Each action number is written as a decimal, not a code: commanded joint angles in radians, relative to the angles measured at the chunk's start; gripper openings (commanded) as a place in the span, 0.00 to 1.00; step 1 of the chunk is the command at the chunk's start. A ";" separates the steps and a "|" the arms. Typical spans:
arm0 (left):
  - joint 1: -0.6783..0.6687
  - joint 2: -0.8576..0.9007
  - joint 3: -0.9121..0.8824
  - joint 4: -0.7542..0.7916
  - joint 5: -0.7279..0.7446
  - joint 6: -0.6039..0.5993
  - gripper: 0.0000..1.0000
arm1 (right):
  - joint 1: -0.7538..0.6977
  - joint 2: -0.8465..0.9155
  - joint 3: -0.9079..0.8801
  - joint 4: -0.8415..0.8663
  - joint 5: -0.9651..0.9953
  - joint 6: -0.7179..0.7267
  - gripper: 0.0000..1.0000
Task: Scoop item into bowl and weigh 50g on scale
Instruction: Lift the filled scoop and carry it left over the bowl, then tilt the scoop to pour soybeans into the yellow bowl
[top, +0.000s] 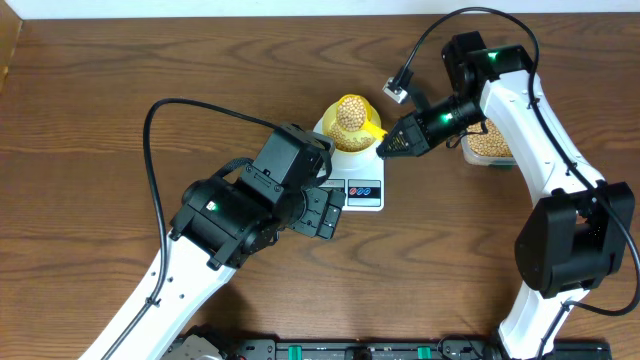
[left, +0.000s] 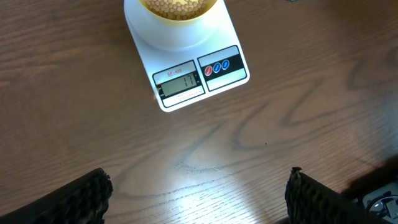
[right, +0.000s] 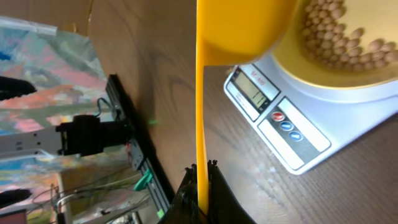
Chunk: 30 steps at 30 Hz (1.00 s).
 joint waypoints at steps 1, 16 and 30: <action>0.004 -0.013 0.032 -0.003 0.001 0.021 0.92 | 0.008 0.004 0.021 0.022 0.036 0.045 0.01; 0.004 -0.013 0.032 -0.003 0.001 0.021 0.92 | 0.008 0.004 0.021 0.096 0.082 0.057 0.01; 0.004 -0.013 0.032 -0.003 0.001 0.021 0.92 | 0.039 0.004 0.021 0.148 0.216 0.056 0.01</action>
